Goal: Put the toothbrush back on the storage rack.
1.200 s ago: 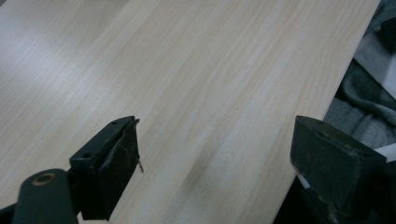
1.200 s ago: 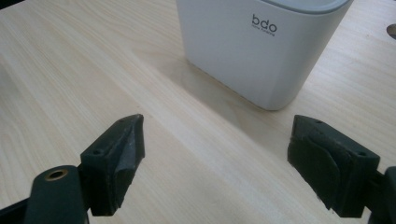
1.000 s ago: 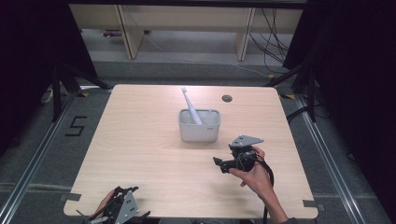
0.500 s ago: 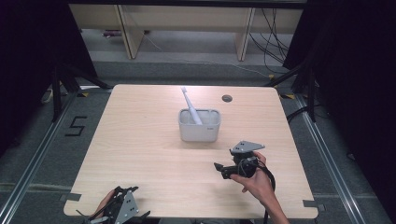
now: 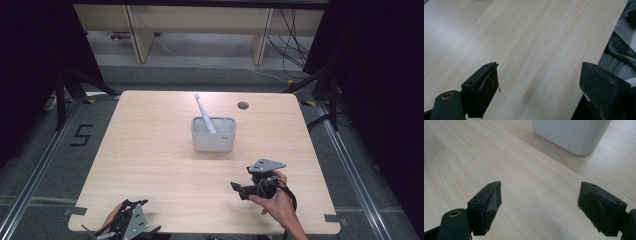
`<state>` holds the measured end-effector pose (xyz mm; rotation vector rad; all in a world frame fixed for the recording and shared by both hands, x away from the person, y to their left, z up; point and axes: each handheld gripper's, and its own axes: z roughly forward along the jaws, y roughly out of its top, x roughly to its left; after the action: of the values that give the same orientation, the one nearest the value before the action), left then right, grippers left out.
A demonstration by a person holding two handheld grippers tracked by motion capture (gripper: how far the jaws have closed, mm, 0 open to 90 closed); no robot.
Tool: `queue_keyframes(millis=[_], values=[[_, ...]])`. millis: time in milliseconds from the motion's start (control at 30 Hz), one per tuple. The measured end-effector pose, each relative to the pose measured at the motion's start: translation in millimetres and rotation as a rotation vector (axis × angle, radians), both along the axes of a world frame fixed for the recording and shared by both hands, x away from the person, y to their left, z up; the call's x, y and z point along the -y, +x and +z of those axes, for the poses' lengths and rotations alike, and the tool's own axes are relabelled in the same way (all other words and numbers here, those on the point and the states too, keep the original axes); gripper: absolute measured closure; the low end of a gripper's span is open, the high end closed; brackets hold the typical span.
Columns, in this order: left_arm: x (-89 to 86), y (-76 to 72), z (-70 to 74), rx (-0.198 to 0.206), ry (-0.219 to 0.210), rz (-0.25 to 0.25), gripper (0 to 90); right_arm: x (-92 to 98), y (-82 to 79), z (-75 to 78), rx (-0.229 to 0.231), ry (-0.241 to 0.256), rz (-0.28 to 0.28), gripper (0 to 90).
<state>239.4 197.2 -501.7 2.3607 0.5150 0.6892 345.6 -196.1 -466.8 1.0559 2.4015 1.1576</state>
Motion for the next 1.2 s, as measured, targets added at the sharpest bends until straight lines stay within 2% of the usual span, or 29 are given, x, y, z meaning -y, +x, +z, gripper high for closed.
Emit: queue_keyframes(millis=[100, 233, 300, 367, 467, 500, 567, 667, 733, 800, 833, 933, 967, 1000, 1067, 1100, 1133, 1200], values=[[0.2, 0.1, -0.2, 0.003, 0.001, 0.002, 15.0, 1.1, -2.5, -1.6, 0.003, 0.017, -0.011, 19.9], [-0.4, 0.0, 0.4, -0.003, 0.002, -0.005, 15.0, 3.1, -4.0, -3.3, 0.013, 0.012, -0.007, 19.9], [-0.4, 0.0, 0.4, -0.003, 0.002, -0.005, 15.0, 2.4, -7.0, -3.1, -0.016, 0.021, -0.014, 20.0], [-0.4, 0.0, 0.5, -0.003, 0.002, -0.005, 15.0, 2.9, -7.6, -3.2, 0.003, 0.018, -0.004, 20.2], [-0.4, -0.1, 0.5, -0.003, 0.001, -0.005, 15.0, 3.6, -9.6, -3.7, 0.005, 0.018, 0.002, 20.0], [-0.4, -0.1, 0.5, -0.004, 0.002, -0.006, 15.0, 3.4, -11.3, -3.9, -0.008, 0.024, -0.006, 20.0], [0.3, 0.2, -0.4, 0.007, -0.002, 0.002, 15.0, 4.0, -12.0, -5.0, 0.001, 0.020, 0.003, 19.8], [0.3, 0.0, -0.4, 0.004, 0.002, 0.001, 15.1, 4.3, -15.6, -6.4, -0.015, 0.023, -0.006, 20.1], [0.0, -0.1, 0.2, -0.004, 0.007, -0.006, 15.1, 4.6, -16.2, -8.2, -0.010, 0.026, 0.007, 20.1], [0.5, 0.0, -0.3, 0.005, 0.002, 0.002, 15.1, 5.4, -17.9, -8.3, -0.004, 0.020, 0.014, 20.0], [0.4, 0.0, -0.2, 0.003, 0.002, 0.000, 15.1, 5.0, -19.9, -8.7, -0.026, 0.032, 0.004, 20.0], [0.1, -0.2, 0.2, -0.004, 0.006, -0.006, 15.1, 6.6, -21.6, -9.9, -0.015, 0.021, 0.016, 20.0], [0.2, -0.3, 0.1, -0.005, 0.005, -0.006, 15.1, 6.0, -24.6, -9.8, -0.035, 0.029, -0.002, 20.0], [0.3, -0.4, 0.1, -0.006, 0.005, -0.006, 15.1, 7.3, -23.8, -10.6, -0.008, 0.024, 0.006, 20.4], [0.0, -0.4, 0.7, -0.015, 0.007, -0.014, 15.1, 8.5, -24.8, -11.7, -0.021, 0.029, 0.017, 20.6], [0.0, -0.3, 0.5, -0.015, 0.004, -0.014, 15.1, 9.3, -25.0, -12.2, -0.010, 0.026, 0.019, 20.6], [0.0, -0.2, 0.5, -0.015, 0.006, -0.013, 15.1, 9.4, -28.2, -11.9, -0.033, 0.031, -0.005, 20.6], [0.3, -0.3, 0.2, -0.006, 0.004, -0.006, 15.1, 11.5, -28.4, -13.2, -0.023, 0.028, 0.005, 20.2]])
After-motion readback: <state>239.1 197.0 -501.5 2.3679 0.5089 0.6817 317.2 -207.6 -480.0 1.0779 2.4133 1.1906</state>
